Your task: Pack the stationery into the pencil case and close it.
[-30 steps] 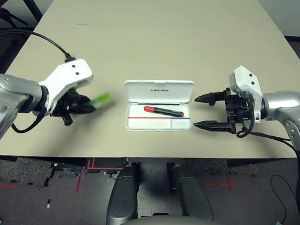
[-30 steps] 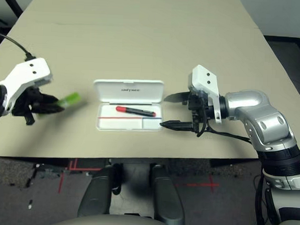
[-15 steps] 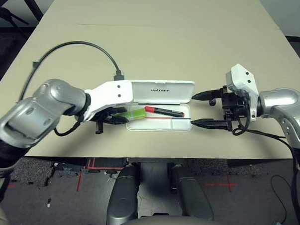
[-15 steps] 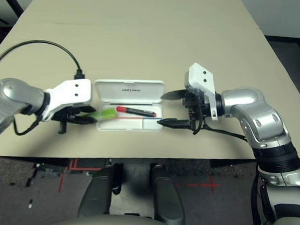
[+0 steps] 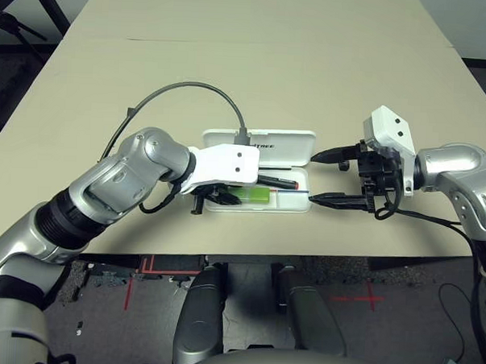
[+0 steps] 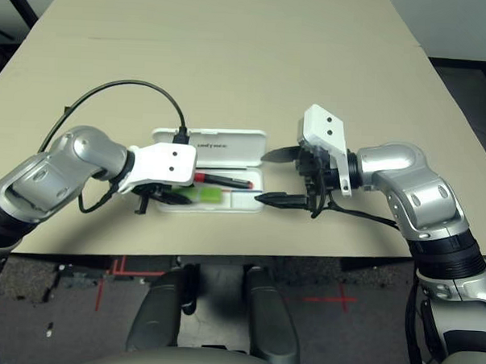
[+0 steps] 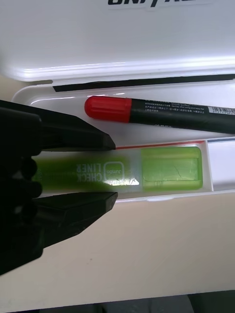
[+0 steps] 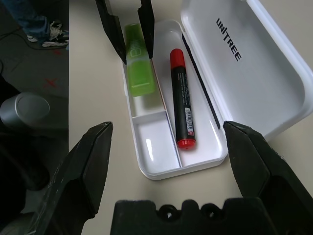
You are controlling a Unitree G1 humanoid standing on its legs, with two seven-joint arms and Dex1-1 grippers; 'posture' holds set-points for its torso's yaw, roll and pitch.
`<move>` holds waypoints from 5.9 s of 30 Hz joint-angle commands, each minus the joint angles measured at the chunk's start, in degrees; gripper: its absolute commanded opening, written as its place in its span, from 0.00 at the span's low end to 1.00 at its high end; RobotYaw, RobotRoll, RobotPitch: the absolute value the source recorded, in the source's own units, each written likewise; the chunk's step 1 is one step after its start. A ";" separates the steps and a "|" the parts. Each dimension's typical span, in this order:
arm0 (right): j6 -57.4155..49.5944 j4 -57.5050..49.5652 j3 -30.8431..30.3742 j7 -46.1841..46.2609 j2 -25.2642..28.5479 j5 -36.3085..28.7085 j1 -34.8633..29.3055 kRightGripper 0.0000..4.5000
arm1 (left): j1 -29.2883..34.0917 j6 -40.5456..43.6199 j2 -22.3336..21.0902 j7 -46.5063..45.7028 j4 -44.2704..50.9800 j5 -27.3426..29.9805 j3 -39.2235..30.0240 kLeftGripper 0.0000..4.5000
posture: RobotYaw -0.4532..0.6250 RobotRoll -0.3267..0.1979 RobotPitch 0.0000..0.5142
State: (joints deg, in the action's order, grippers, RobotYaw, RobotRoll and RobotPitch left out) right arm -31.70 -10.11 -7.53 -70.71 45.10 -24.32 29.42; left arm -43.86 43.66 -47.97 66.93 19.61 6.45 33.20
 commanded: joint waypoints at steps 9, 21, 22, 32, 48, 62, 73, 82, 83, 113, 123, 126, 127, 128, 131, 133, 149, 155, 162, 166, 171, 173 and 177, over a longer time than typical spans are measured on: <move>0.97 0.29 -0.26 0.34 0.31 1.27 -0.73 1.00 | 0.54 1.85 2.99 -0.17 -0.20 -0.78 0.26 0.24 | 0.44 0.62 0.43; 0.91 0.24 0.75 0.06 0.50 1.04 -1.28 1.00 | 3.75 -0.60 -2.65 1.38 1.49 1.40 -6.64 1.00 | 0.44 0.62 0.42; 0.37 -0.03 1.18 0.23 0.55 0.58 -1.32 1.00 | 4.39 -0.98 -3.53 1.59 1.76 2.06 -8.06 1.00 | 0.44 0.62 0.41; -2.30 -0.56 4.41 0.81 3.46 -1.28 -2.43 1.00 | 14.20 -6.25 -17.28 6.85 4.05 8.50 -25.27 1.00 | 0.44 0.62 0.42; -36.12 -7.81 8.23 22.72 5.04 -2.17 2.69 1.00 | 18.27 -8.10 -16.45 3.17 6.73 14.60 -34.18 1.00 | 0.43 0.62 0.43; -60.80 -7.14 21.12 54.91 -20.03 9.40 11.88 1.00 | 16.96 -8.91 -15.46 1.77 6.09 13.79 -31.75 1.00 | 0.42 0.62 0.45; -60.80 -9.59 19.21 61.25 -25.42 8.62 7.77 1.00 | 16.75 -8.24 -14.93 0.85 6.92 14.02 -30.81 1.00 | 0.42 0.62 0.48; -60.80 -9.47 18.08 63.38 -27.75 9.51 5.91 1.00 | 16.82 -7.72 -14.44 0.36 7.47 13.85 -30.14 1.00 | 0.42 0.62 0.50; -60.80 -9.29 18.09 63.48 -27.94 9.67 6.01 1.00 | 16.80 -7.70 -14.44 0.31 7.47 13.86 -30.08 1.00 | 0.42 0.62 0.50; -47.78 -0.83 11.54 61.07 -27.29 11.42 3.62 0.38 | 15.98 -6.52 -15.75 0.69 7.92 13.66 -29.09 1.00 | 0.44 0.62 0.48; -47.11 -1.38 9.21 57.30 -23.07 10.70 4.14 0.07 | 14.72 -5.90 -15.75 0.88 7.89 13.62 -28.32 1.00 | 0.44 0.62 0.47; -45.39 -2.82 5.14 51.86 -16.54 9.72 4.81 0.07 | 14.28 -5.98 -15.70 1.05 7.62 13.51 -27.99 1.00 | 0.43 0.62 0.47; -44.77 -3.17 4.08 50.10 -14.53 9.28 5.21 0.07 | 14.16 -6.03 -15.71 1.11 7.52 13.49 -27.89 1.00 | 0.43 0.62 0.47; -43.47 -3.49 2.64 47.18 -11.37 8.74 6.00 0.07 | 13.95 -6.08 -15.69 1.17 7.38 13.46 -27.72 1.00 | 0.43 0.62 0.47; -38.64 -3.76 -0.96 36.78 -1.48 6.99 8.58 0.07 | 13.31 -6.21 -15.73 1.39 7.00 13.38 -27.22 1.00 | 0.43 0.62 0.47; -34.74 -3.00 -3.05 30.43 4.06 6.57 9.70 0.07 | 12.98 -6.43 -15.87 1.64 6.61 13.30 -27.04 1.00 | 0.42 0.62 0.47; -4.57 1.62 -8.36 -10.86 15.31 5.25 13.84 0.07 | 13.31 -8.07 -17.44 3.47 4.55 12.21 -27.72 1.00 | 0.42 0.62 0.44; -2.52 2.10 -9.71 -14.25 10.14 5.87 16.09 0.07 | 15.86 -9.46 -18.44 3.66 4.82 12.73 -29.85 1.00 | 0.44 0.62 0.45; -0.37 2.98 -12.58 -17.00 5.79 7.30 17.56 0.07 | 18.90 -10.21 -18.24 3.16 5.56 14.23 -32.86 1.00 | 0.46 0.62 0.46; 1.90 3.55 -15.50 -18.19 3.28 8.98 17.57 0.07 | 20.87 -9.23 -18.06 2.72 6.85 16.09 -35.30 1.00 | 0.49 0.62 0.47; 4.28 5.63 -17.44 -17.95 0.78 11.89 18.10 0.07 | 22.40 -8.72 -17.71 2.40 7.54 18.33 -37.84 1.00 | 0.50 0.62 0.47; 5.20 6.72 -18.09 -17.32 -0.29 13.35 18.28 0.07 | 22.76 -8.44 -17.56 2.13 7.65 19.15 -38.59 1.00 | 0.51 0.62 0.47; 6.95 8.83 -18.52 -15.98 -2.57 15.95 18.29 0.07 | 23.34 -8.52 -17.61 1.77 7.71 20.16 -39.33 1.00 | 0.51 0.62 0.46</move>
State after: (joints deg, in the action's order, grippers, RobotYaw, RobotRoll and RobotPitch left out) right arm -25.70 -1.69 -24.94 -87.02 42.82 -9.33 47.27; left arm -21.39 34.82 -65.63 68.82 26.42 25.63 -5.03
